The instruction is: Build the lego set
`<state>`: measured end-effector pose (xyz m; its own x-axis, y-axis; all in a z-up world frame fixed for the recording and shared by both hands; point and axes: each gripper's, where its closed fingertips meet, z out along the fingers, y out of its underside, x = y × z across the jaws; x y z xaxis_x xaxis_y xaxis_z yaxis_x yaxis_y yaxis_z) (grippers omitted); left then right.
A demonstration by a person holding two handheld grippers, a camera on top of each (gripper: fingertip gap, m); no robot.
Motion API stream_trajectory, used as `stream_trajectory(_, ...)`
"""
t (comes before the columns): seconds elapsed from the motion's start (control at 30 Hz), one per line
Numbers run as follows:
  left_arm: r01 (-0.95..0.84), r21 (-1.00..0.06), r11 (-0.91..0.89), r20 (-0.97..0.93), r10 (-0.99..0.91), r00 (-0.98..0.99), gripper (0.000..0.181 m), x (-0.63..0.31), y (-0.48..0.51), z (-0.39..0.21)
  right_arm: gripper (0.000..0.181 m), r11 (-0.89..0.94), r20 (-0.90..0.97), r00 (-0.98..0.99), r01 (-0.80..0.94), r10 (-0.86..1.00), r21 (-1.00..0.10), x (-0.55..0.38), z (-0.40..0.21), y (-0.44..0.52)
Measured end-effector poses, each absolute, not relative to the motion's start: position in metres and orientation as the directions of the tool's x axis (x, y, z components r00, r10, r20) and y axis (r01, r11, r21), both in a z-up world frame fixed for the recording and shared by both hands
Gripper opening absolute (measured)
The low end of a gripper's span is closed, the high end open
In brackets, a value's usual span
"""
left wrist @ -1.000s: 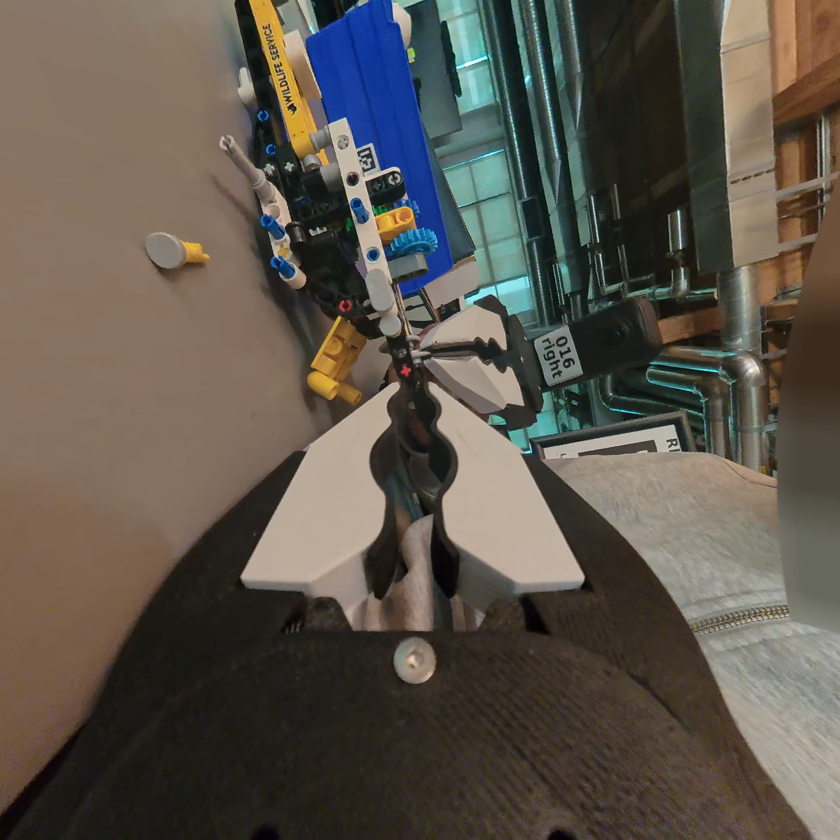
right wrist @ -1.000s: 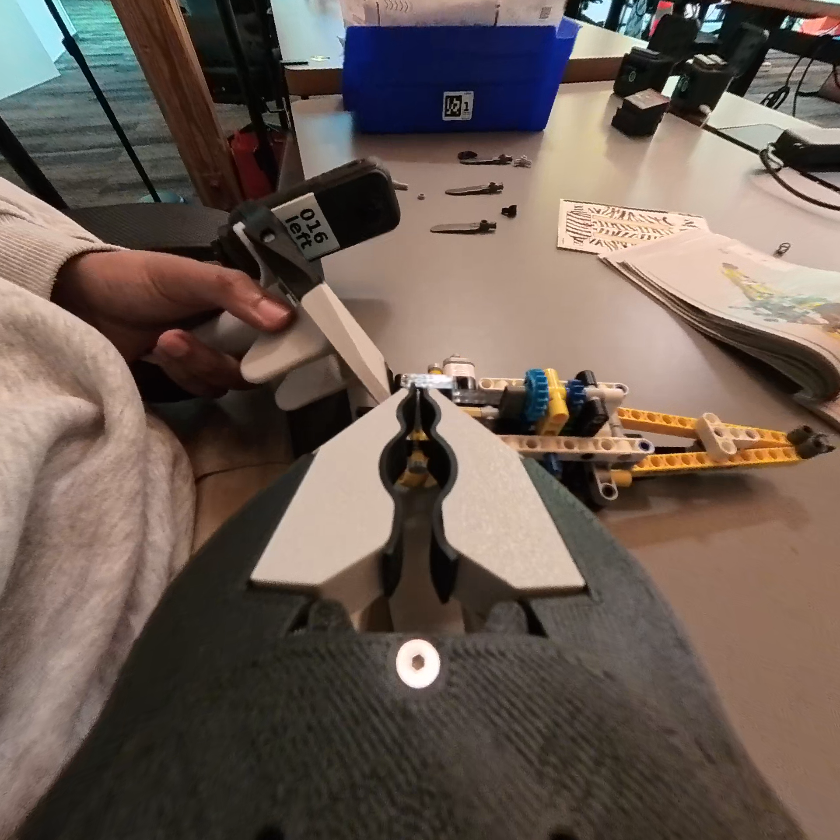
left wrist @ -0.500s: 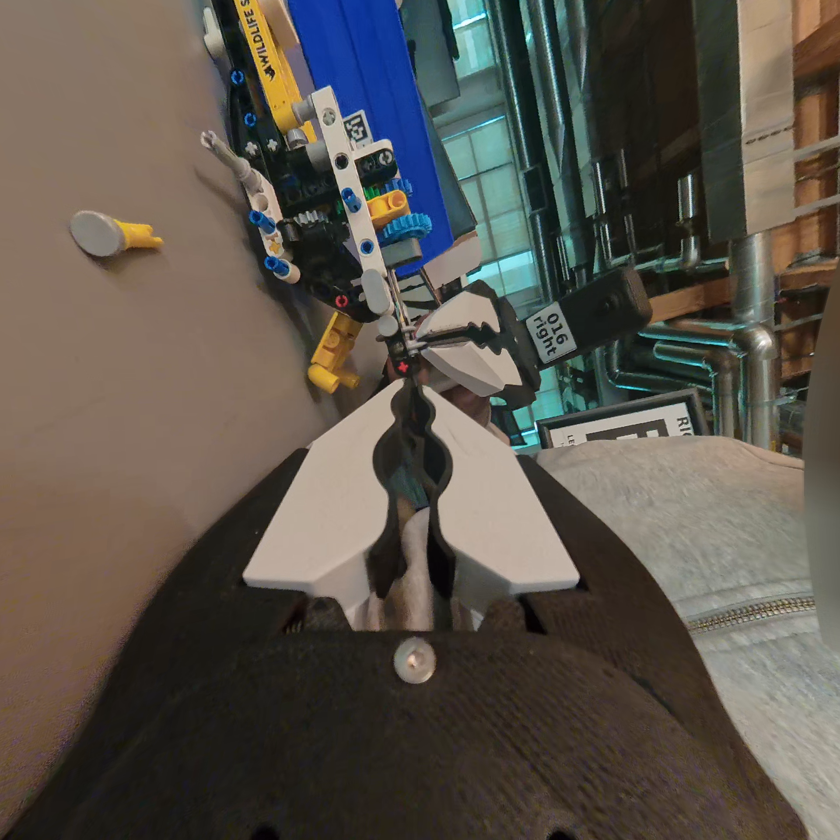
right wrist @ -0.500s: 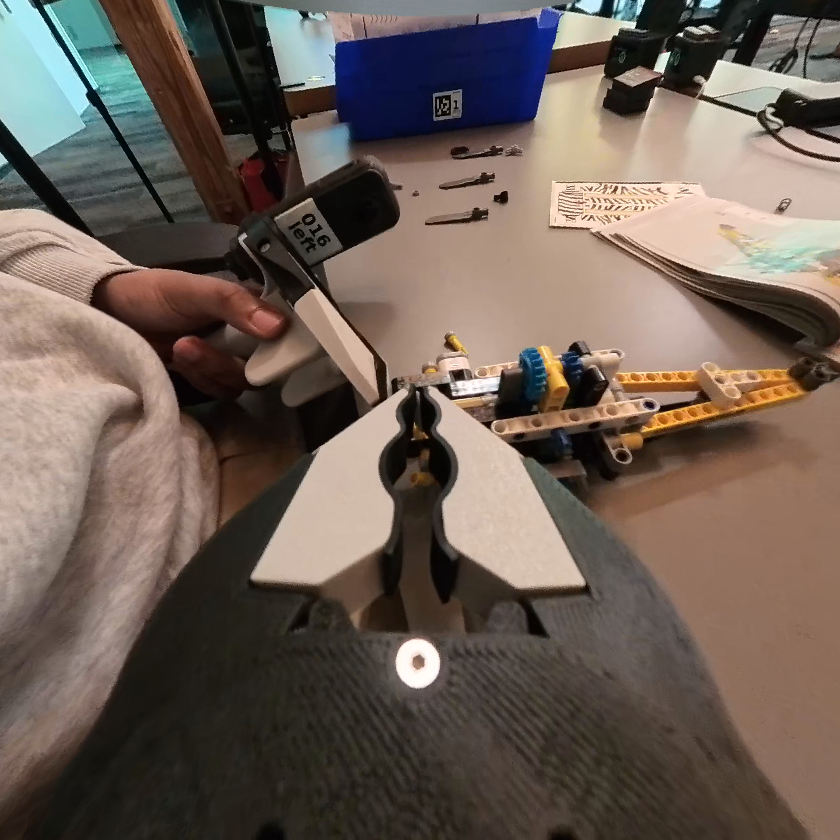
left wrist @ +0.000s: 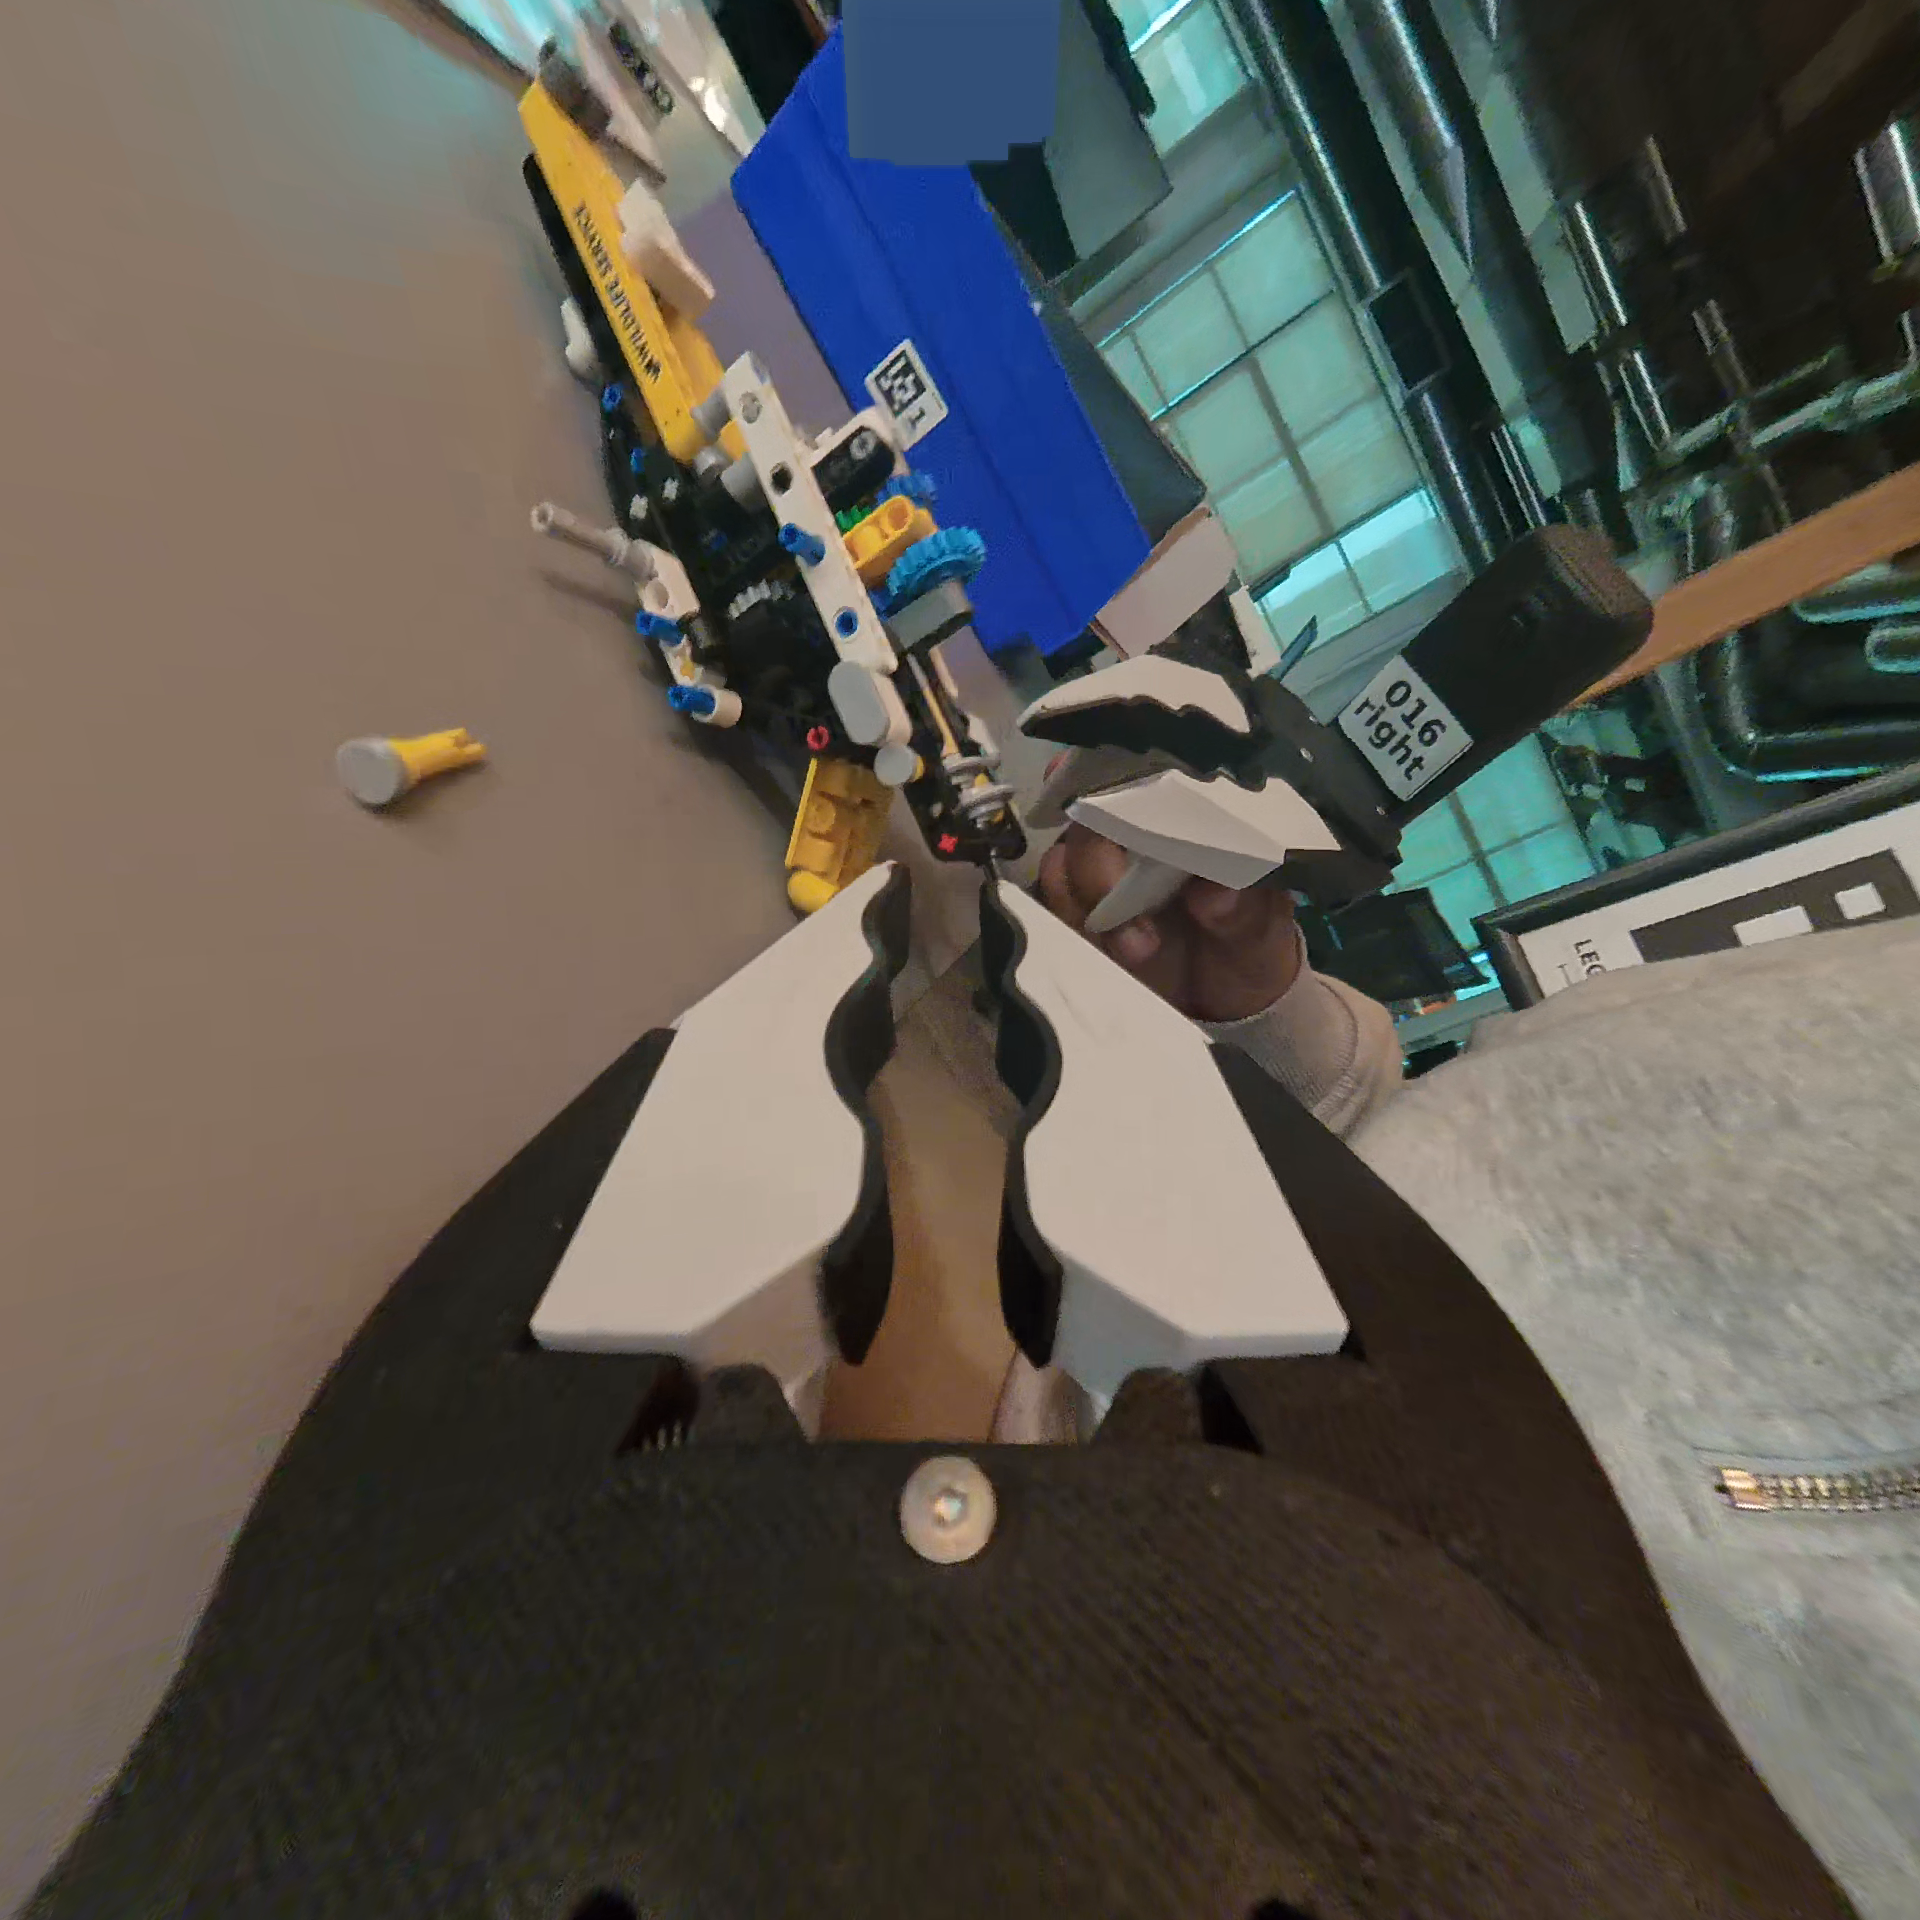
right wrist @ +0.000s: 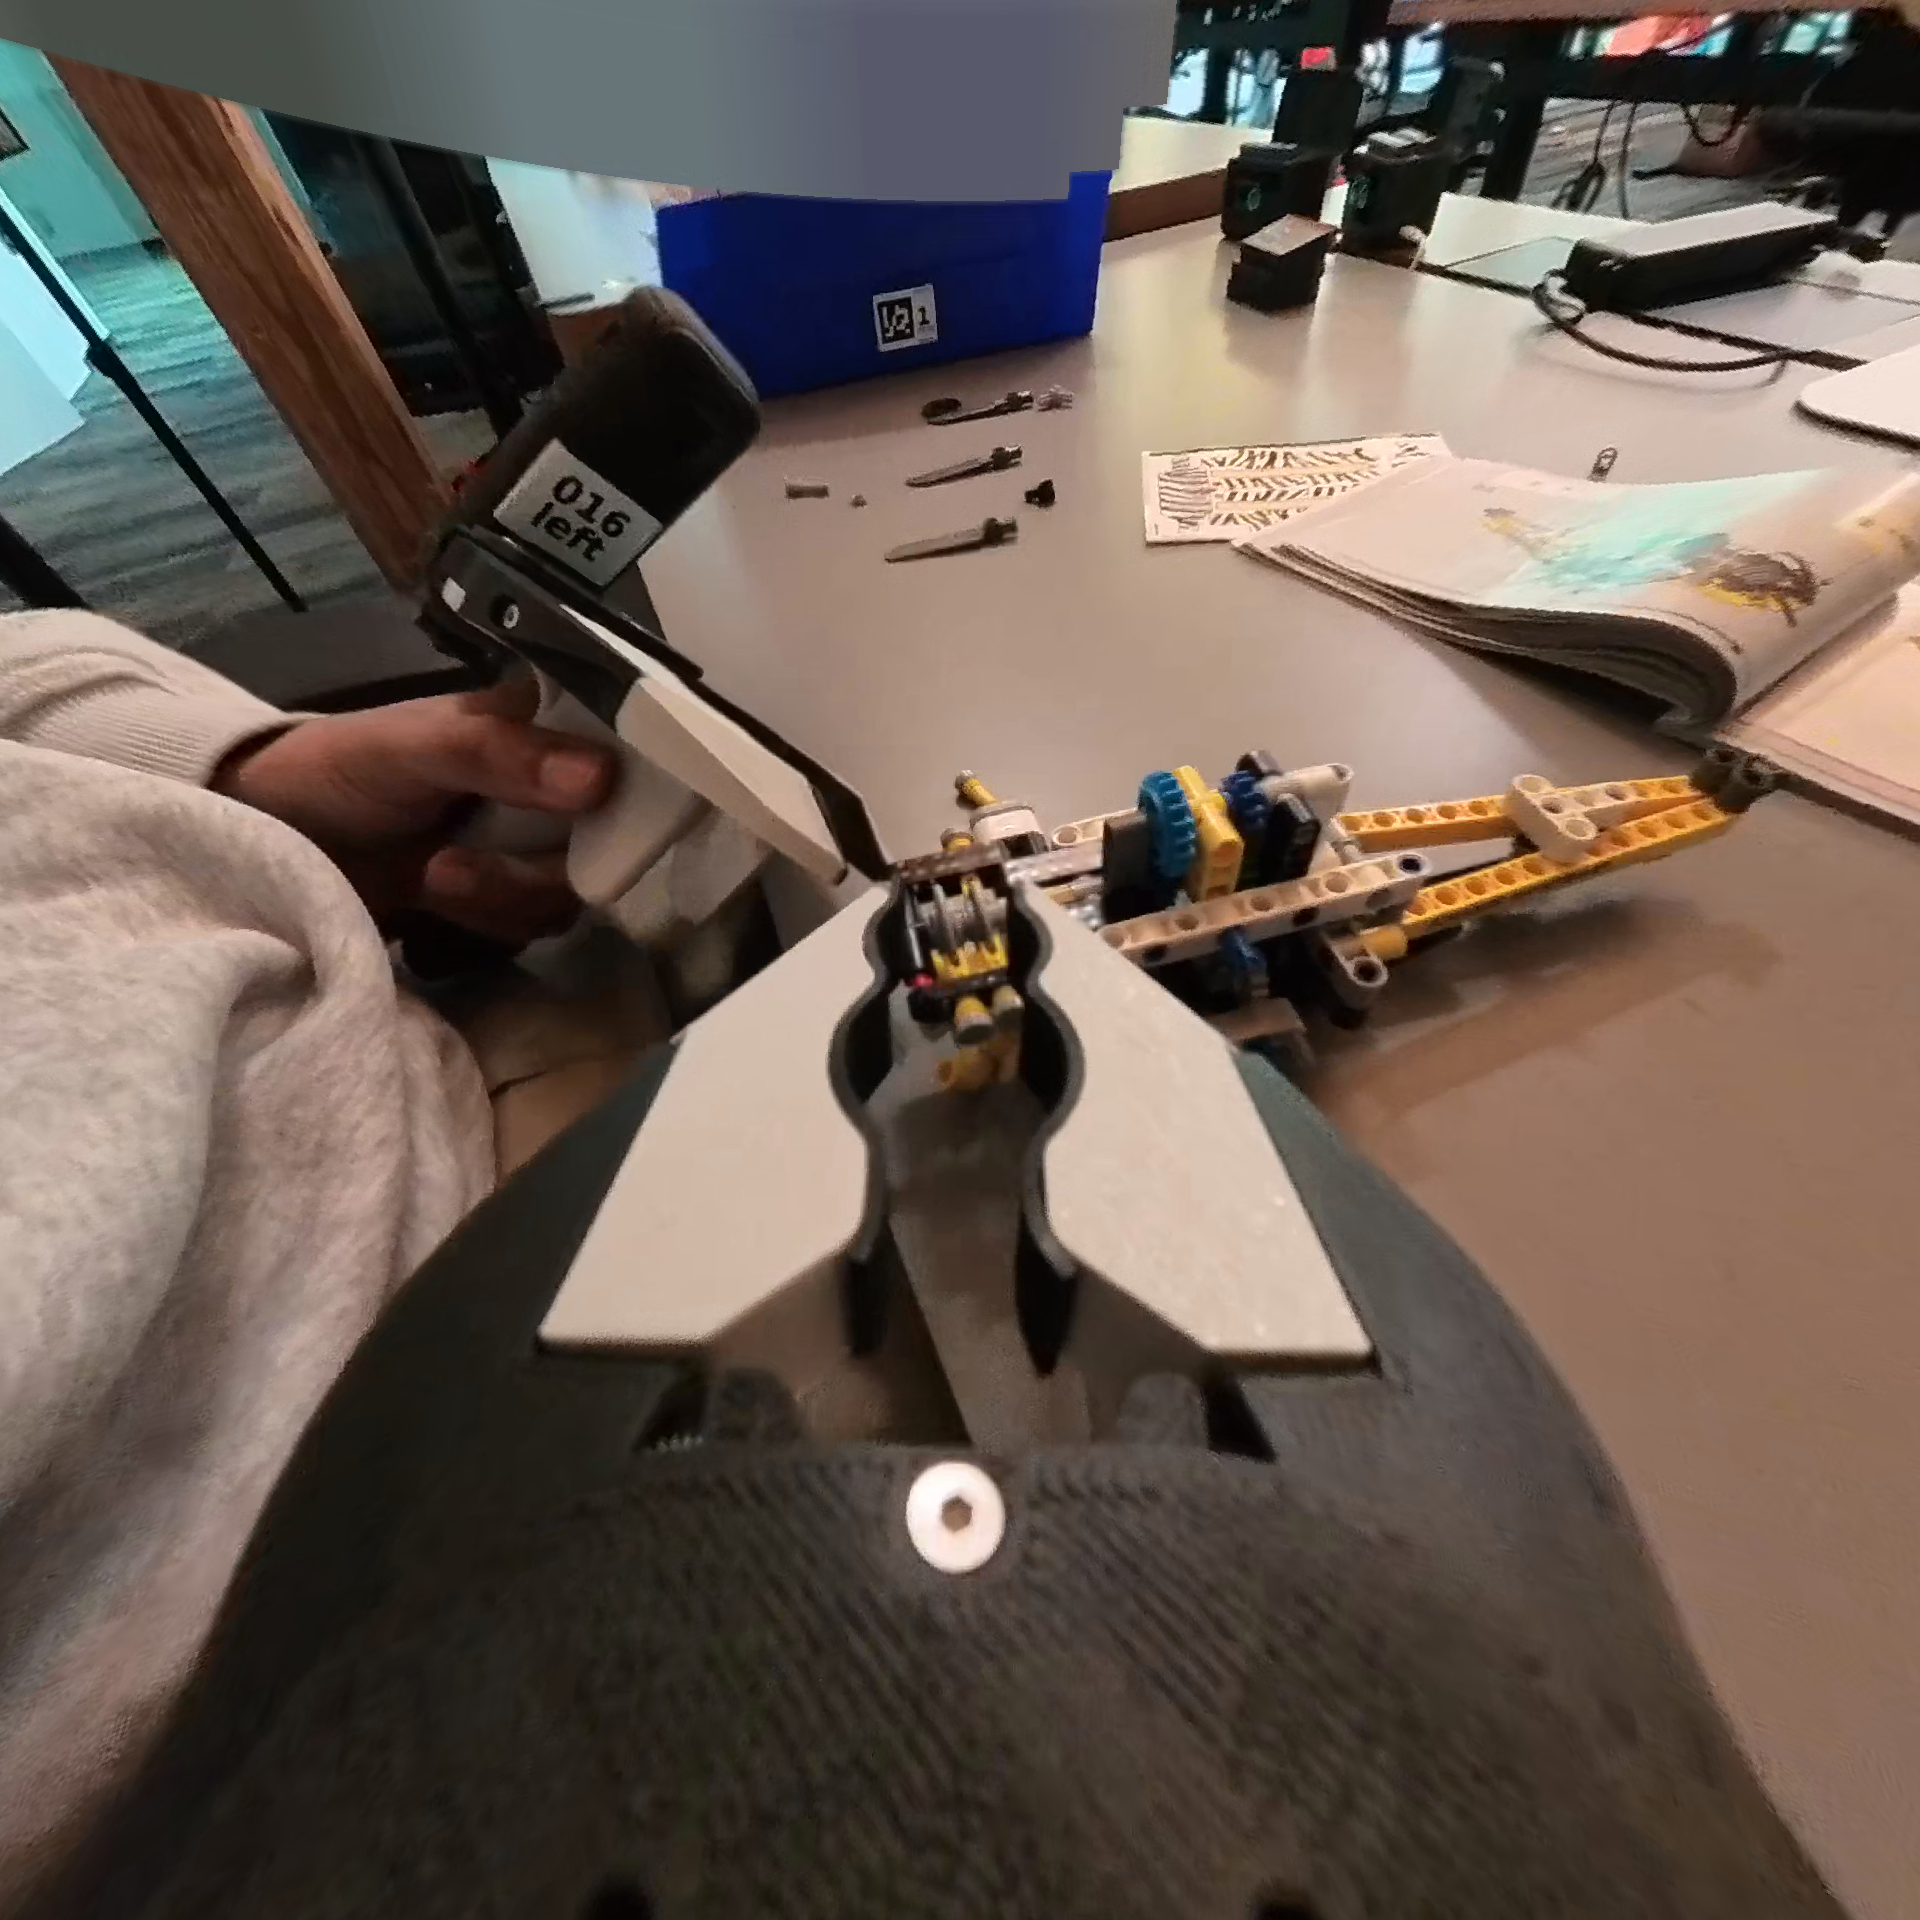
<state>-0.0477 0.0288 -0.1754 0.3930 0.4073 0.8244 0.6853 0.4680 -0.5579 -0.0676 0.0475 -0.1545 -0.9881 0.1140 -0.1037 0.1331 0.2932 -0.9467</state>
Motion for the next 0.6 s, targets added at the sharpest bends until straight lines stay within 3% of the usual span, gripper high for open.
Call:
stream_trajectory(0.17, 0.609, -0.674, 0.419, 0.733, 0.486, 0.476, 0.014, -0.048, 0.031, -0.171, 0.023, 0.213, -0.159, -0.962, 0.206, 0.221, -0.955, -0.071, -0.15, 0.063)
stream_trajectory(0.33, 0.515, -0.807, 0.288, 0.563, 0.639, 0.525, 0.039, -0.052, 0.035, -0.173, 0.018, 0.293, -0.085, -0.96, 0.165, 0.268, -0.942, -0.065, -0.165, 0.071)
stream_trajectory(0.6, 0.497, -0.84, 0.216, 0.493, 0.686, 0.535, 0.039, -0.051, 0.043, -0.182, 0.012, 0.336, -0.119, -0.947, 0.221, 0.3, -0.916, -0.07, -0.176, 0.075)
